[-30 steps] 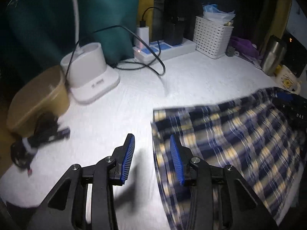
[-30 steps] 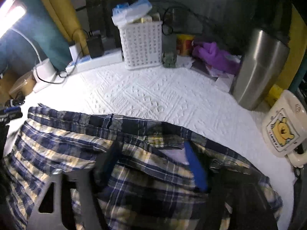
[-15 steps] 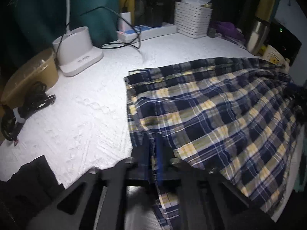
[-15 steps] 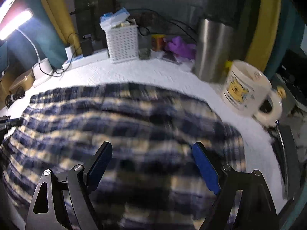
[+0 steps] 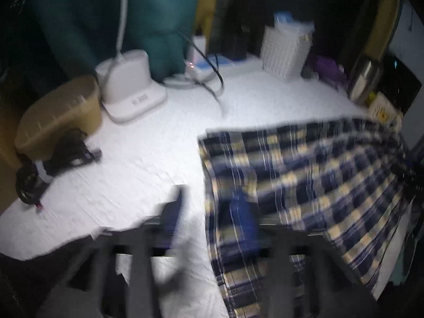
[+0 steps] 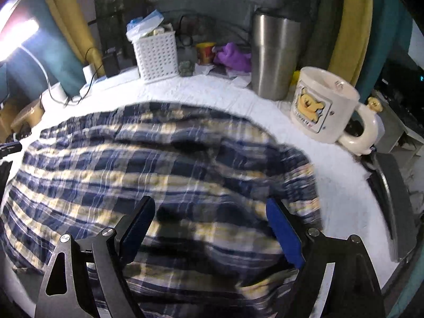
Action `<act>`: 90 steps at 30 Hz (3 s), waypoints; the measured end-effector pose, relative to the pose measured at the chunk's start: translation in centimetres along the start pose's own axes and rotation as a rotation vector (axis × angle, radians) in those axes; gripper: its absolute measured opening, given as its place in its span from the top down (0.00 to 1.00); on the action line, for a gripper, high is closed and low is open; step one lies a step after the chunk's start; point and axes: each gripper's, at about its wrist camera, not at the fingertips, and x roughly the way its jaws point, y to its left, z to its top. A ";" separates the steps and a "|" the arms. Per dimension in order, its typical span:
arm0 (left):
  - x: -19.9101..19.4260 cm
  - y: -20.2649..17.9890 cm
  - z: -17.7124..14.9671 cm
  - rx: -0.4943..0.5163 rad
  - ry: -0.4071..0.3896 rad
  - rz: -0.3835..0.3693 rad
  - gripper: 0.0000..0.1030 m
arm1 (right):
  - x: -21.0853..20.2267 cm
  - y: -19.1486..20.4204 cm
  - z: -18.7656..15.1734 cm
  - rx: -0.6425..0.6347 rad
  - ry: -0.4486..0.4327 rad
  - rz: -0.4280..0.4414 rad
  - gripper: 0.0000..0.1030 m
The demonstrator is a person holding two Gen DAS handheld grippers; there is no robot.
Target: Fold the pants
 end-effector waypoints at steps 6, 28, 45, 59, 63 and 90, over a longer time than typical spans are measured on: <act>3.1 0.2 2.6 0.028 0.026 0.021 0.38 | -1.5 -2.6 1.7 0.048 -0.086 -0.030 0.16; 8.8 -4.0 5.3 0.239 0.033 0.063 0.95 | 3.9 -5.7 2.4 0.065 0.021 -0.019 0.74; 4.9 -8.3 5.4 0.242 -0.008 0.003 0.58 | 1.6 1.9 5.4 -0.088 -0.067 -0.010 0.15; 12.1 -13.7 7.1 0.296 0.095 -0.058 0.49 | 11.3 8.2 8.3 -0.283 0.099 -0.044 0.30; 11.8 -12.9 7.8 0.258 0.084 0.002 0.48 | 10.4 8.7 8.7 -0.278 0.076 -0.082 0.30; -1.2 -7.3 -10.4 0.101 0.053 0.091 0.40 | 0.4 14.7 -4.6 -0.302 0.092 0.178 0.29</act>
